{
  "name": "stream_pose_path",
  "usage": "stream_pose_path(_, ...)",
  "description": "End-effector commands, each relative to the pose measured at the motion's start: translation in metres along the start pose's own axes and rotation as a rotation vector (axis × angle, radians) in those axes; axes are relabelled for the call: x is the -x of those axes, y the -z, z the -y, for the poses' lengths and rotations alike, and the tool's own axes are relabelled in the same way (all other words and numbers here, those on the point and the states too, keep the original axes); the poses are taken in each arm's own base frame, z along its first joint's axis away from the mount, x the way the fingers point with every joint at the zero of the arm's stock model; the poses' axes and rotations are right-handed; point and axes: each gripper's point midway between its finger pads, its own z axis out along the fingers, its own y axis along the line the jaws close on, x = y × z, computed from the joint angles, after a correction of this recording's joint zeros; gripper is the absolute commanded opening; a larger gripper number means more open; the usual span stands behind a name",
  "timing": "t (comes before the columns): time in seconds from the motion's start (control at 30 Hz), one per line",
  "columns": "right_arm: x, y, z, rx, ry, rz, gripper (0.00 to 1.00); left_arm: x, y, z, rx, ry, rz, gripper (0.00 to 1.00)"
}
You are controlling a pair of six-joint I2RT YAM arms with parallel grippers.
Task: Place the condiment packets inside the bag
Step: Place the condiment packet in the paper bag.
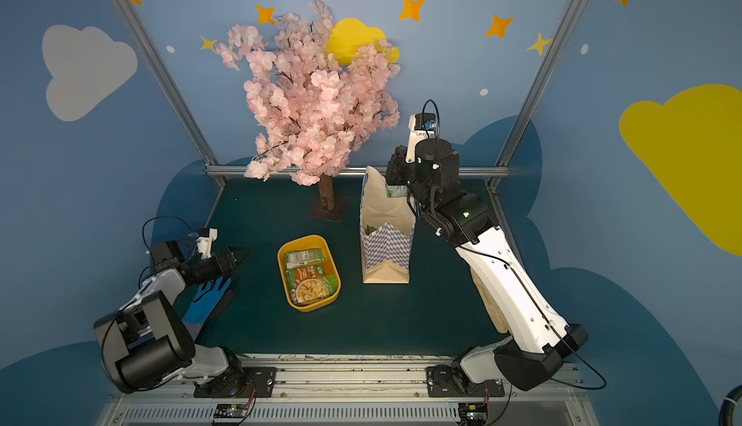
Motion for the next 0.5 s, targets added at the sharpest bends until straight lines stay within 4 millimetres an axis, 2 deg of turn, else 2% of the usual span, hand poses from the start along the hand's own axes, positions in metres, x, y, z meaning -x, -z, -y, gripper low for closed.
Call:
stream_pose_path(0.0, -0.009, -0.008, -0.011, 0.068, -0.006, -0.063, 0.0, 0.007, 0.001, 0.003, -0.018, -0.017, 0.008, 1.0)
stream_pose_path(0.17, -0.023, -0.018, -0.014, 0.088, 0.015, -0.119, 0.0, 0.006, 0.002, 0.003, -0.017, -0.019, 0.008, 1.0)
stream_pose_path(0.47, -0.037, -0.02, -0.007, 0.074, 0.0, -0.145, 0.0, 0.007, 0.002, 0.003, -0.016, -0.02, 0.009, 1.0)
